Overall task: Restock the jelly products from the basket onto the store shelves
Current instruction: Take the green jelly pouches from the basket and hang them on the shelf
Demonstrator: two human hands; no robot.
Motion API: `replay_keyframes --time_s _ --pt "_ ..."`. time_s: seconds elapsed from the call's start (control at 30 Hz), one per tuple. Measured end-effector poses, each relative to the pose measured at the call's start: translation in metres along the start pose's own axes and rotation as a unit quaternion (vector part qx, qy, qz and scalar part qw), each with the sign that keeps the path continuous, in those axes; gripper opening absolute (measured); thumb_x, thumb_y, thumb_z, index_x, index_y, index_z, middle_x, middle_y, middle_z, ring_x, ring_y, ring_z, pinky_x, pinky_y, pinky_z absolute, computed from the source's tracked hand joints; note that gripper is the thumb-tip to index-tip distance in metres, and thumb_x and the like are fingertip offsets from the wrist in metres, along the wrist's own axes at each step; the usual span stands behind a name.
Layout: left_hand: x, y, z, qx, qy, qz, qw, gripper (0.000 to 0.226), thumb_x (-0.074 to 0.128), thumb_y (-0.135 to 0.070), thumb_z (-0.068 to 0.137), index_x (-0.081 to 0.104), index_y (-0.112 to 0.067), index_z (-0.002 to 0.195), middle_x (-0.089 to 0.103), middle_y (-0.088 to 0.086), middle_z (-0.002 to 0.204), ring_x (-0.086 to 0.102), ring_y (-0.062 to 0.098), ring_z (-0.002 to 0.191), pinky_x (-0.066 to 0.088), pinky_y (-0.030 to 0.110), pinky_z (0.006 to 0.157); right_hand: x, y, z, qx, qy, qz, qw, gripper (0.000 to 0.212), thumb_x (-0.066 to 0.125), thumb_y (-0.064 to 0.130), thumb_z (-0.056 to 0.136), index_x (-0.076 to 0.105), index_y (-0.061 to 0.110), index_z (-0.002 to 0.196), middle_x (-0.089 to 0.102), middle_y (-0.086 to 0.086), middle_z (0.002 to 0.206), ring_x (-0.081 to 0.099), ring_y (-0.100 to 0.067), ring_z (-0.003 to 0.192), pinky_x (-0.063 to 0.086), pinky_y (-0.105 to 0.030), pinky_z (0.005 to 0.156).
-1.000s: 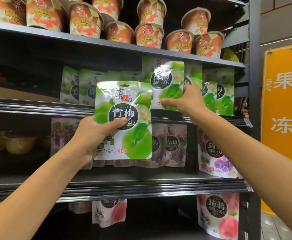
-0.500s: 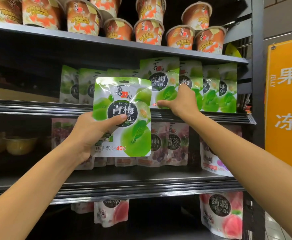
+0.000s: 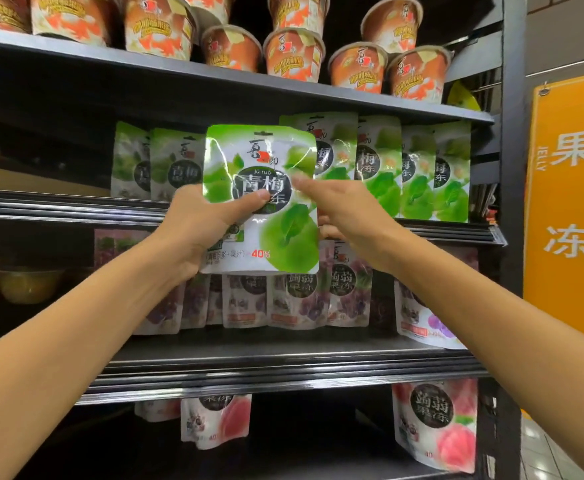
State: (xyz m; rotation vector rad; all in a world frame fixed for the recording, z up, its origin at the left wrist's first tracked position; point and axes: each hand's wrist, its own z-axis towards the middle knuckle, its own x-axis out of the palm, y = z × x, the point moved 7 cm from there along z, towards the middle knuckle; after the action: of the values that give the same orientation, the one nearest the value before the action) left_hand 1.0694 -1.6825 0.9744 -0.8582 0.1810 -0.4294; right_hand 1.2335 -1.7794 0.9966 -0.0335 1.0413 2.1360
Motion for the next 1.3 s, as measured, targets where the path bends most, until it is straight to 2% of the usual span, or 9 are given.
replay_keyframes --time_s 0.1,0.23,0.33,0.47,0.67,0.8,0.97,1.1,1.3 --pt "0.005 -0.010 0.011 0.005 -0.001 0.009 1.000 0.033 0.083 -0.036 0.074 0.071 -0.011 0.092 0.078 0.003 0.080 0.075 0.015 0.067 0.057 0.024 0.051 0.000 0.004 0.002 0.028 -0.017 0.027 0.999 0.061 0.082 0.028 0.078 0.055 0.007 0.128 0.068 -0.011 0.116 0.072 -0.024 0.096 0.059 -0.043 0.086" --pt "0.000 -0.018 0.030 0.000 -0.052 0.053 0.997 0.066 0.067 -0.056 0.084 0.059 -0.001 0.119 0.067 0.004 0.113 0.066 0.016 0.100 0.049 0.027 0.075 -0.010 0.013 0.016 0.038 -0.058 0.128 0.989 0.030 0.082 0.007 0.076 0.062 0.009 0.099 0.075 -0.009 0.093 0.075 -0.019 0.074 0.062 -0.033 0.063" --pt "-0.007 -0.037 0.019 0.134 -0.126 0.161 0.970 0.058 0.057 -0.046 0.095 0.042 -0.006 0.134 0.052 0.003 0.126 0.051 0.016 0.113 0.038 0.028 0.089 -0.013 0.014 0.031 0.078 -0.109 0.165 0.977 0.046 0.085 0.009 0.074 0.062 0.004 0.114 0.072 -0.011 0.108 0.072 -0.028 0.094 0.061 -0.046 0.081" --pt "0.024 -0.043 -0.015 0.312 -0.045 0.353 0.881 0.033 0.051 -0.034 0.098 0.055 -0.023 0.128 0.055 -0.004 0.132 0.048 0.016 0.122 0.038 0.033 0.103 -0.013 0.015 0.050 0.065 -0.151 0.136 0.977 0.028 0.085 0.013 0.075 0.068 0.008 0.097 0.074 -0.011 0.097 0.072 -0.027 0.094 0.056 -0.048 0.086" --pt "0.043 -0.012 -0.010 0.251 0.010 0.476 0.843 0.043 0.043 -0.037 0.102 0.049 -0.024 0.142 0.048 -0.006 0.149 0.039 0.012 0.140 0.002 0.042 0.123 -0.003 0.011 0.063 0.035 -0.194 0.112 0.974 0.041 0.084 0.011 0.076 0.063 0.015 0.110 0.070 -0.008 0.093 0.071 -0.024 0.082 0.062 -0.041 0.068" --pt "0.043 -0.005 -0.011 0.261 -0.005 0.500 0.826 0.043 0.043 -0.037 0.101 0.049 -0.025 0.142 0.046 -0.006 0.150 0.033 0.011 0.143 -0.003 0.044 0.123 0.000 0.004 0.066 0.041 -0.153 0.093 0.983 0.032 0.079 0.016 0.082 0.064 0.017 0.110 0.071 -0.004 0.092 0.070 -0.015 0.075 0.054 -0.024 0.052" --pt "0.041 -0.003 -0.011 0.265 -0.010 0.511 0.818 0.042 0.045 -0.036 0.100 0.050 -0.027 0.141 0.051 -0.006 0.146 0.030 0.018 0.144 0.000 0.047 0.123 -0.018 0.006 0.056 0.030 -0.168 -0.028 0.985 0.040 0.077 0.020 0.085 0.065 -0.011 0.108 0.068 -0.026 0.110 0.069 -0.032 0.102 0.057 -0.043 0.090" --pt "0.039 -0.005 -0.011 0.274 -0.016 0.499 0.822 0.040 0.047 -0.033 0.098 0.054 -0.026 0.137 0.059 -0.003 0.135 0.037 0.019 0.138 0.003 0.047 0.123 -0.027 0.001 0.053 0.015 -0.156 -0.131 0.979 0.020 0.077 0.006 0.081 0.070 0.001 0.099 0.070 -0.012 0.085 0.069 -0.019 0.070 0.059 -0.028 0.064" --pt "0.040 -0.005 -0.008 0.267 -0.019 0.496 0.826 0.041 0.048 -0.033 0.098 0.054 -0.023 0.137 0.059 -0.001 0.134 0.039 0.018 0.134 0.003 0.046 0.123 -0.025 -0.001 0.049 -0.011 -0.188 -0.232 0.954 0.025 0.082 0.023 0.079 0.072 0.016 0.101 0.070 -0.007 0.103 0.067 -0.017 0.090 0.053 -0.030 0.086"
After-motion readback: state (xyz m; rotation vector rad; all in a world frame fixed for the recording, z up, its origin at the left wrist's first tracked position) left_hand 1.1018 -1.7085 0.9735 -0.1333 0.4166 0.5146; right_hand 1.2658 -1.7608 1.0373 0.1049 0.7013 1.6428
